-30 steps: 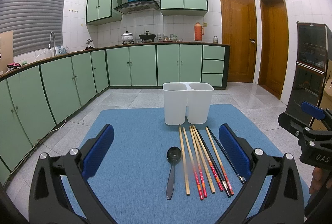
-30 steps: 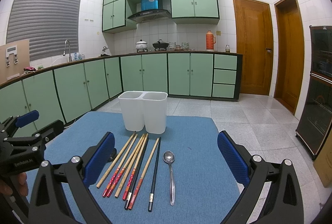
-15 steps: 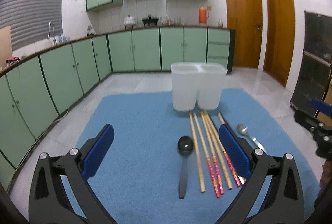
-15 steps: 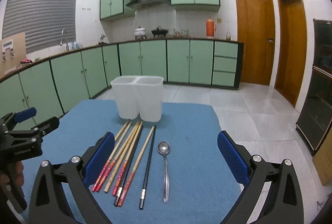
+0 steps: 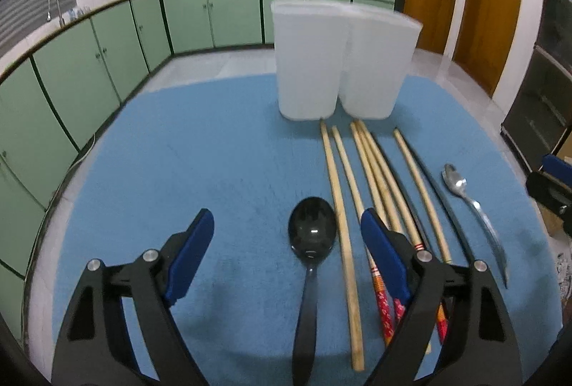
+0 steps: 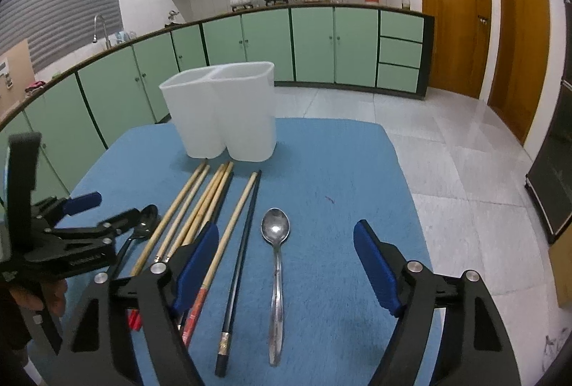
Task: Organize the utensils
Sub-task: 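Grasp the black spoon with the left tool while the right tool grasps the steel spoon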
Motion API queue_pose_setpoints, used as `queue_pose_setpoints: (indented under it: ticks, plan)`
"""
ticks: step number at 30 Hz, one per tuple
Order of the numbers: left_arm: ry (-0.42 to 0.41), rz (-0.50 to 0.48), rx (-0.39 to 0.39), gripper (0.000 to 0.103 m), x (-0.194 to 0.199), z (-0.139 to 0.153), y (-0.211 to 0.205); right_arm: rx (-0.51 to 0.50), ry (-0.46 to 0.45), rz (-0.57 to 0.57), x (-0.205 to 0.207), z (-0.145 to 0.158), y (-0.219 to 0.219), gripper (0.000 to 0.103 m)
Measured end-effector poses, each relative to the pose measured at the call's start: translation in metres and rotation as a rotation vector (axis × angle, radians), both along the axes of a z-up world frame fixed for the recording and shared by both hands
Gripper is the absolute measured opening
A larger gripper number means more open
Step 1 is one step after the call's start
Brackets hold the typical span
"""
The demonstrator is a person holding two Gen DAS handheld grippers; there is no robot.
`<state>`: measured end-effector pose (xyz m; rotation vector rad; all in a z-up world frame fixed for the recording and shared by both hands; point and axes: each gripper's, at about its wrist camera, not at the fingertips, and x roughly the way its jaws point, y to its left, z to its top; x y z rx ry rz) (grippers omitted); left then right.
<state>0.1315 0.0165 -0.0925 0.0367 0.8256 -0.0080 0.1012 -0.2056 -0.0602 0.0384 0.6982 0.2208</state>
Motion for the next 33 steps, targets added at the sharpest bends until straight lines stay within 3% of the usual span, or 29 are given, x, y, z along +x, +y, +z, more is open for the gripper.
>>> queue_pose_setpoints:
  ticks: [4,7,10,15,18,22,24,31,33]
  plan:
    - [0.045,0.005,-0.003,0.081,0.008,-0.013,-0.002,-0.006,0.021,0.009,0.009,-0.005,0.001,0.075]
    - [0.072,0.009,-0.007,0.074,0.011,-0.019,-0.002,-0.009,0.039,0.022,0.016,-0.01,0.003,0.072]
    - [0.087,0.004,-0.05,0.071,0.015,-0.023,0.0,-0.009,0.065,0.043,0.023,-0.015,0.008,0.068]
    - [0.088,-0.008,-0.1,0.052,0.017,-0.019,0.004,0.002,0.138,0.08,0.044,-0.025,0.017,0.06]
    - [0.085,-0.019,-0.123,0.045,0.016,-0.018,0.005,-0.01,0.171,0.092,0.053,-0.029,0.021,0.055]
    - [0.077,-0.02,-0.157,0.044,0.014,-0.018,0.009,-0.026,0.208,0.112,0.06,-0.035,0.025,0.05]
    - [0.073,-0.026,-0.161,0.036,0.015,-0.017,0.012,-0.032,0.22,0.12,0.064,-0.039,0.025,0.048]
    - [0.061,-0.032,-0.183,0.034,0.016,-0.017,0.022,-0.014,0.251,0.128,0.069,-0.05,0.028,0.044]
    - [0.061,-0.031,-0.176,0.034,0.017,-0.017,0.024,-0.01,0.249,0.136,0.068,-0.05,0.029,0.034]
